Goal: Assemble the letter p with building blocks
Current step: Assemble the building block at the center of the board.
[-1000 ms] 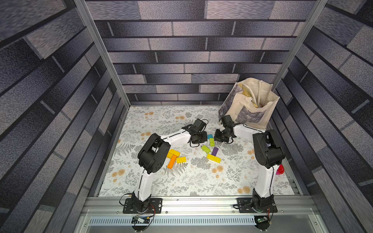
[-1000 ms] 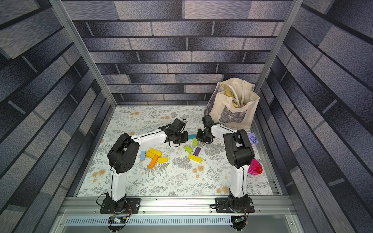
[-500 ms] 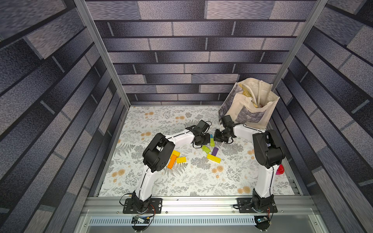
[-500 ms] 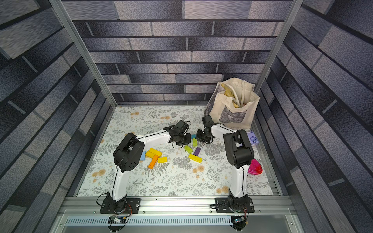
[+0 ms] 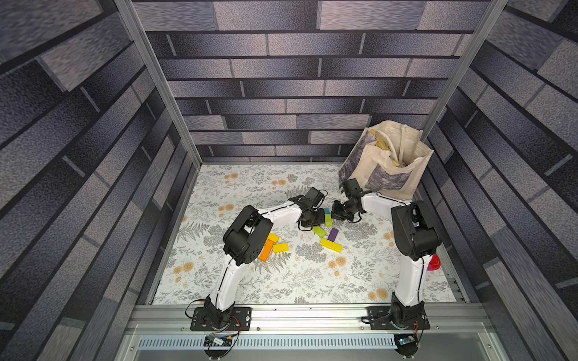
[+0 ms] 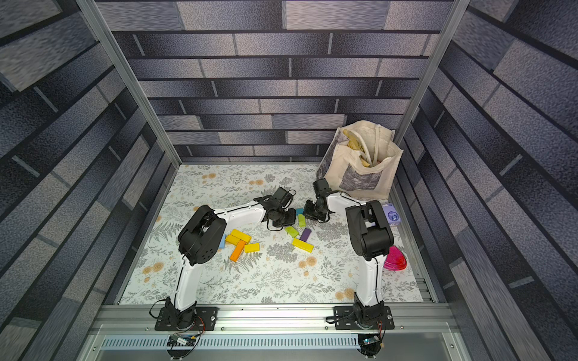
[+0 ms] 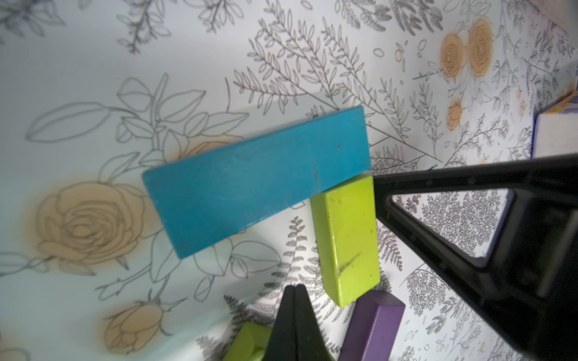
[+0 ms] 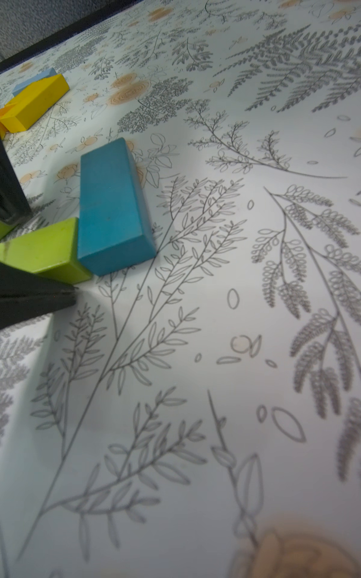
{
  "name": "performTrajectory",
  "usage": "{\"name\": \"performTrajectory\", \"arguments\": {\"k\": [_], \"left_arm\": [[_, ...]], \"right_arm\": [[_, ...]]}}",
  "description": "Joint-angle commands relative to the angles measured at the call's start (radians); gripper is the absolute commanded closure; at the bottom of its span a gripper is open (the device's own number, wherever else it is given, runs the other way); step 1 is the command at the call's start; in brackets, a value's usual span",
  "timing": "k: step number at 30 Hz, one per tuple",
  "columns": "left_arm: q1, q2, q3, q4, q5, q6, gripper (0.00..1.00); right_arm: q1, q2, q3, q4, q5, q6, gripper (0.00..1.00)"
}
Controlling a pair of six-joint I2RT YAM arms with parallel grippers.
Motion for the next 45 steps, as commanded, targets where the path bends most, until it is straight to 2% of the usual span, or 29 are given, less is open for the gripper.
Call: {"name": "performTrajectory", "arguments": {"k": [1, 10, 20, 26, 45], "left_arm": [[0.003, 0.020, 0.033, -0.023, 0.011, -0.009, 1.00], [0.004, 0.020, 0.022, -0.014, 0.019, -0.008, 1.00], [0.003, 0.021, 0.011, -0.003, 0.027, -0.005, 1.00], [0.004, 0.024, 0.011, -0.004, 0.033, -0.005, 1.00], [0.010, 0.033, 0.011, 0.000, 0.044, -0.005, 1.00]], "right_arm": [[0.006, -0.026, -0.027, -0.031, 0.023, 0.003, 1.00], [0.006, -0.125, -0.176, -0.024, 0.032, -0.002, 1.00], [0.014, -0.181, -0.347, 0.076, -0.068, 0.073, 1.00], [0.020, -0.166, -0.349, 0.114, -0.101, 0.101, 1.00], [0.021, -0.121, -0.322, 0.133, -0.095, 0.123, 1.00]]}}
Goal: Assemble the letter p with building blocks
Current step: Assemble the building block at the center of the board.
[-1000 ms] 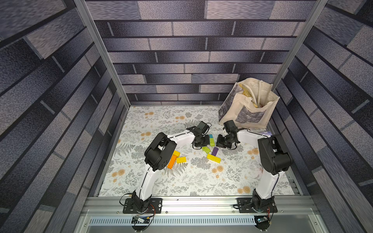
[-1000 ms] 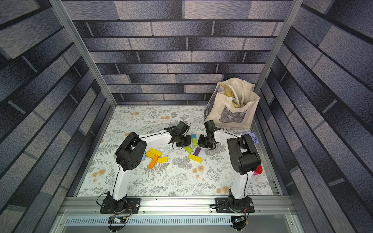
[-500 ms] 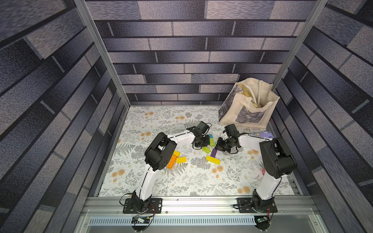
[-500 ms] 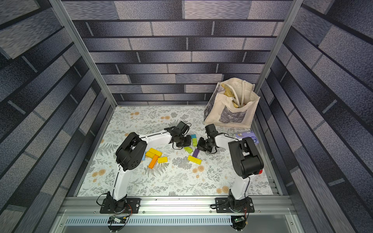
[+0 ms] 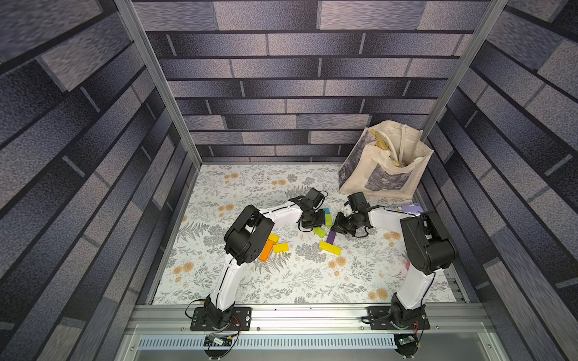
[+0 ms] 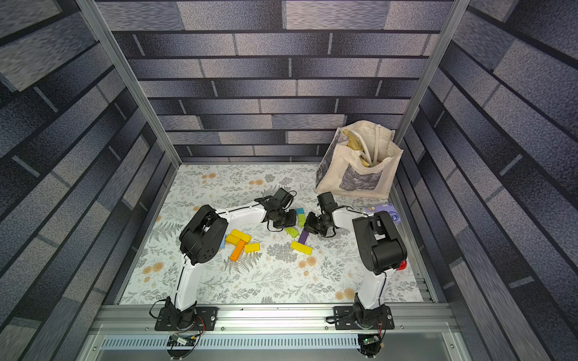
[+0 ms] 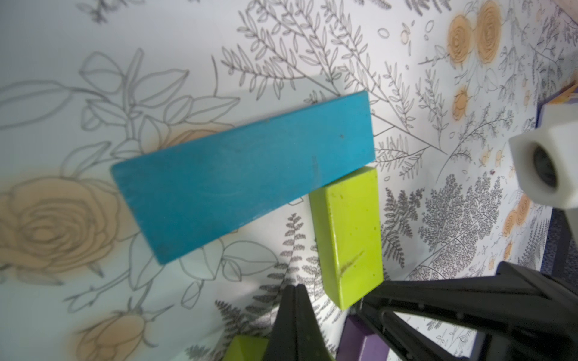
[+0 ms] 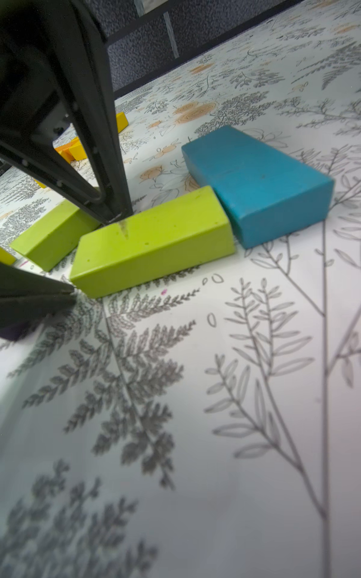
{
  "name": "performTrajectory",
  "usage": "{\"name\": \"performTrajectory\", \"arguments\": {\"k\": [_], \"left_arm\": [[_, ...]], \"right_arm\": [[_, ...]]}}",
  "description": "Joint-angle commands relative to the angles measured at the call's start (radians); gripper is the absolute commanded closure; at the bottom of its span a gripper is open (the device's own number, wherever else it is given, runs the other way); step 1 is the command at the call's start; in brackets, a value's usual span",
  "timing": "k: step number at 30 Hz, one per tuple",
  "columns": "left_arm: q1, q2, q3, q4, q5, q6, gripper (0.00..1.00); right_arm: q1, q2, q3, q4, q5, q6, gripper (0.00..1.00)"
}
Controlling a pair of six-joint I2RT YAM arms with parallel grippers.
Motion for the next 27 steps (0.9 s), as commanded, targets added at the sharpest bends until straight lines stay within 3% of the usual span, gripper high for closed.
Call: {"name": "performTrajectory", "arguments": {"k": [1, 17, 23, 27], "left_arm": [[0.008, 0.017, 0.011, -0.005, 0.012, -0.005, 1.00], [0.024, 0.007, 0.000, -0.012, 0.007, -0.002, 1.00], [0.025, -0.054, -0.028, -0.010, -0.029, 0.012, 1.00], [0.024, -0.132, -0.063, -0.017, -0.094, 0.032, 1.00]], "right_arm": [[0.010, 0.053, -0.007, -0.042, 0.049, 0.009, 1.00], [0.012, 0.069, 0.022, -0.071, 0.059, -0.017, 1.00], [0.013, 0.002, 0.004, -0.093, 0.052, -0.062, 1.00], [0.030, -0.054, -0.002, -0.119, 0.025, -0.134, 0.92]]}}
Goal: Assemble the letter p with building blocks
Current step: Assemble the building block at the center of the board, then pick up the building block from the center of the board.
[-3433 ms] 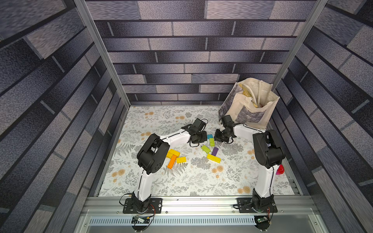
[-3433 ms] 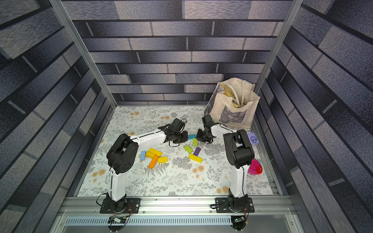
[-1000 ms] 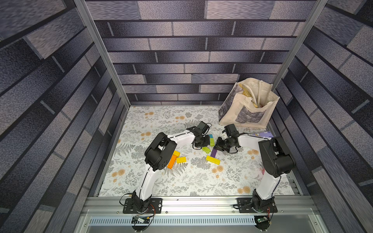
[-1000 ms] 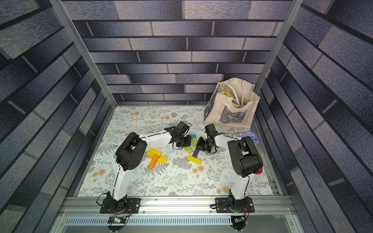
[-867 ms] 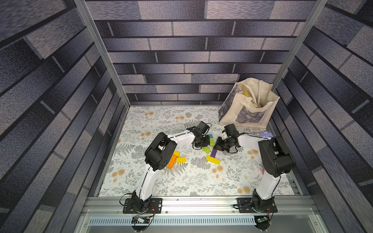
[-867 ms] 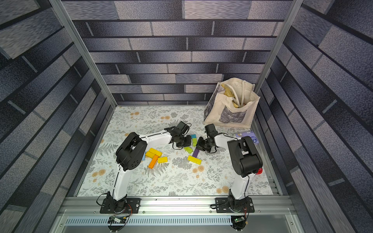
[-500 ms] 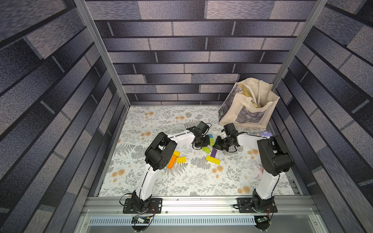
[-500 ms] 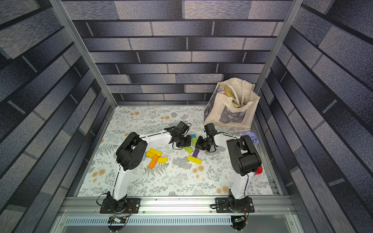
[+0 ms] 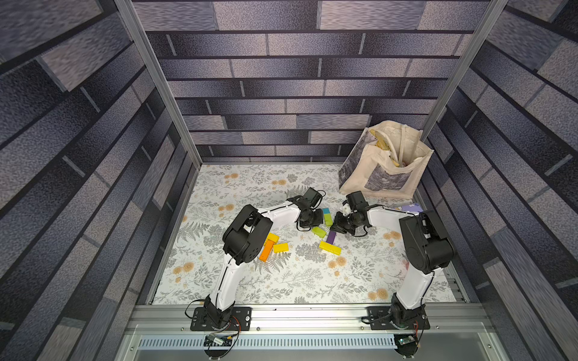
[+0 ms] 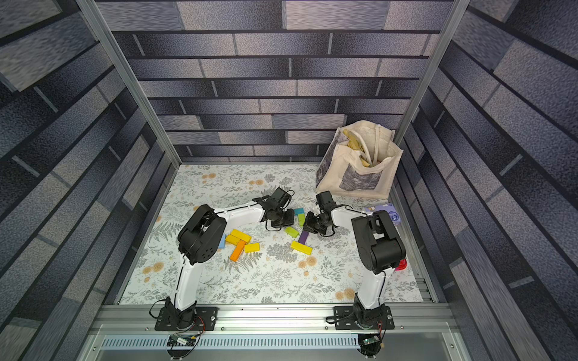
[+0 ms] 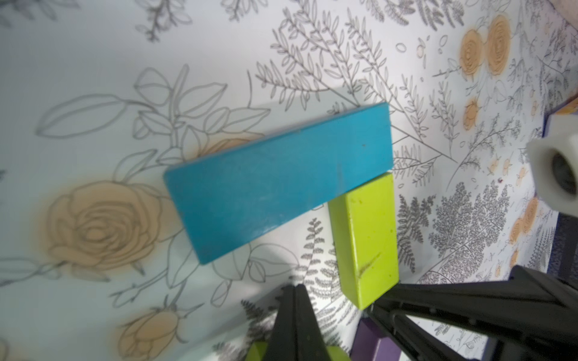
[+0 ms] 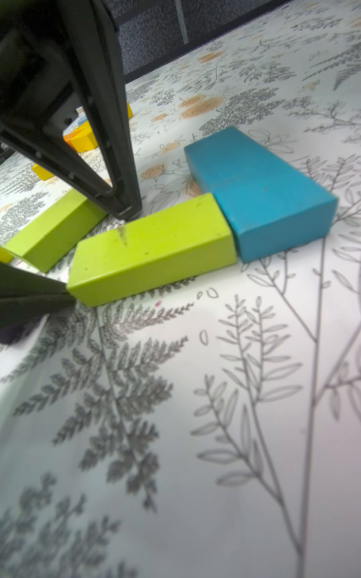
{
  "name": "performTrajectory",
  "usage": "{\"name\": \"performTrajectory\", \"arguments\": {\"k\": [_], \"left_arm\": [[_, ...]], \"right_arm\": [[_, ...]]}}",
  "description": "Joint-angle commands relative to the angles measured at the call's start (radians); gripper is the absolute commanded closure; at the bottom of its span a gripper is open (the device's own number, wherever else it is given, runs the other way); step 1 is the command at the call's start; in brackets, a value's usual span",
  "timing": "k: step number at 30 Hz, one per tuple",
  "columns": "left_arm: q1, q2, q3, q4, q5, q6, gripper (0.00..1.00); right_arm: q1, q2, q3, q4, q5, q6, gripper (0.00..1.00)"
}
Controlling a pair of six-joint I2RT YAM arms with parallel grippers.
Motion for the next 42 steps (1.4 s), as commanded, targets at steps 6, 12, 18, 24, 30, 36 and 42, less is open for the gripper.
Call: {"name": "performTrajectory", "arguments": {"k": [6, 12, 18, 24, 30, 36, 42], "left_arm": [[0.015, -0.236, -0.126, -0.001, -0.142, 0.031, 0.83], [0.078, -0.344, -0.254, 0.055, -0.127, -0.019, 0.50], [0.162, -0.449, -0.372, 0.078, -0.118, -0.028, 0.43], [0.226, -0.514, -0.436, 0.093, -0.096, -0.032, 0.43], [0.259, -0.560, -0.494, 0.119, -0.089, -0.053, 0.43], [0.264, -0.564, -0.501, 0.124, -0.073, -0.053, 0.44], [0.261, -0.560, -0.516, 0.139, -0.067, -0.064, 0.44]], "right_arm": [[0.124, -0.223, -0.004, -0.141, 0.119, -0.257, 0.66], [0.170, -0.228, 0.063, -0.191, 0.152, -0.420, 0.41], [0.222, -0.148, 0.178, -0.255, 0.235, -0.578, 0.36], [0.283, -0.059, 0.243, -0.294, 0.304, -0.621, 0.36], [0.315, 0.008, 0.247, -0.292, 0.364, -0.613, 0.36], [0.337, 0.045, 0.223, -0.257, 0.416, -0.608, 0.37], [0.348, 0.065, 0.233, -0.239, 0.478, -0.603, 0.38]]}}
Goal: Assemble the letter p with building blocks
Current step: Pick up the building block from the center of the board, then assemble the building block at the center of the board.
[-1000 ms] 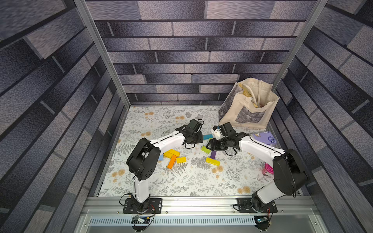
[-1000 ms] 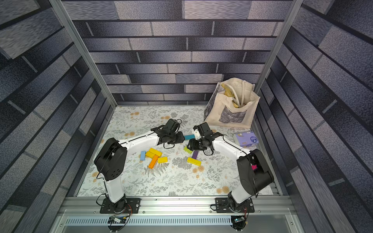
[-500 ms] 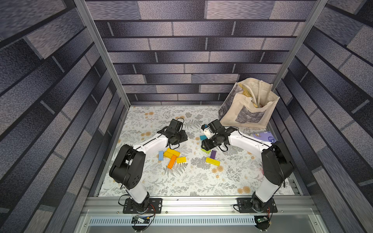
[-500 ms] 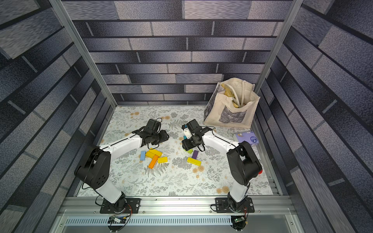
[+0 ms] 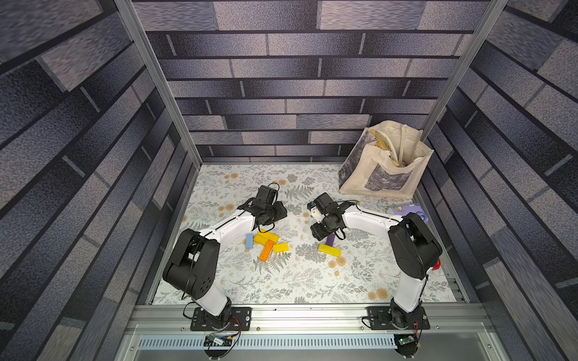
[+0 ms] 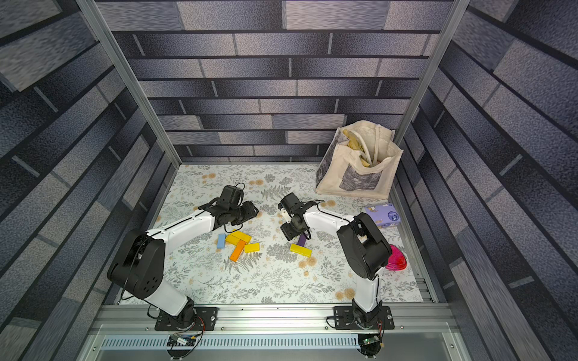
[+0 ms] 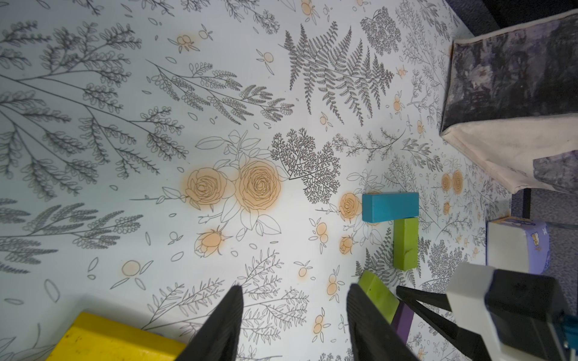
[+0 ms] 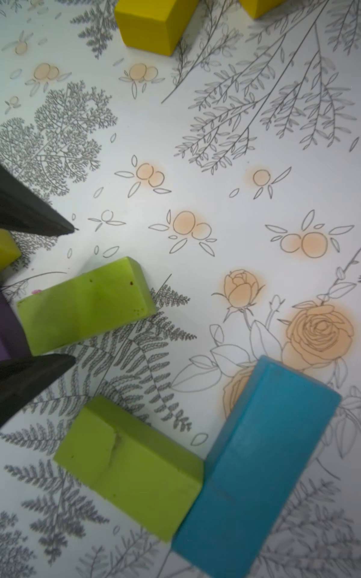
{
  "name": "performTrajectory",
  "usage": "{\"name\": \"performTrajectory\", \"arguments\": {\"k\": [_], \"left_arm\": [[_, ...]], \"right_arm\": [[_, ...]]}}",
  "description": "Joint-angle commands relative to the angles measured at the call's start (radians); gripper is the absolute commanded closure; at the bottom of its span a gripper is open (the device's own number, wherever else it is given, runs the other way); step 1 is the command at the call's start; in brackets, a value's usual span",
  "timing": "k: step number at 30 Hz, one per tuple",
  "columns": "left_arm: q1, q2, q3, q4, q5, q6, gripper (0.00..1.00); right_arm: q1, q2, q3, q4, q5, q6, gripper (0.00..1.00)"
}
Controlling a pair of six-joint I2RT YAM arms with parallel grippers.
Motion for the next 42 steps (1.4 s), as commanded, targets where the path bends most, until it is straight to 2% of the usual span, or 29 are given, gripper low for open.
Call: {"name": "performTrajectory", "arguments": {"k": [1, 7, 9, 13, 14, 17, 23, 27, 42], "left_arm": [[-0.001, -0.026, -0.024, 0.011, 0.012, -0.019, 0.44], [-0.001, -0.020, -0.022, 0.012, 0.011, -0.018, 0.44], [-0.001, -0.017, -0.019, 0.013, 0.009, -0.015, 0.44], [-0.002, -0.011, -0.010, 0.012, 0.014, -0.013, 0.44], [-0.004, -0.010, -0.006, 0.012, 0.015, -0.013, 0.44], [-0.010, -0.007, 0.005, 0.014, 0.016, -0.012, 0.44], [-0.022, 0.011, 0.029, 0.014, 0.029, -0.005, 0.44], [-0.030, 0.022, 0.039, 0.015, 0.038, -0.001, 0.44], [-0.063, 0.035, 0.047, 0.014, 0.036, -0.007, 0.44]], "right_arm": [[0.012, 0.034, 0.013, 0.002, 0.051, -0.007, 0.38], [0.033, 0.085, 0.047, -0.026, 0.068, -0.040, 0.41], [0.038, 0.094, 0.047, -0.033, 0.066, -0.043, 0.49], [0.041, 0.078, 0.050, -0.025, 0.068, -0.007, 0.76], [0.039, 0.069, 0.058, -0.021, 0.065, 0.010, 0.80], [0.040, 0.041, 0.110, -0.034, 0.061, 0.098, 0.84], [0.039, 0.027, 0.202, -0.160, 0.153, 0.371, 0.85], [0.039, 0.052, 0.193, -0.157, 0.146, 0.466, 0.83], [0.031, 0.165, 0.211, -0.116, 0.166, 0.496, 0.83]]}}
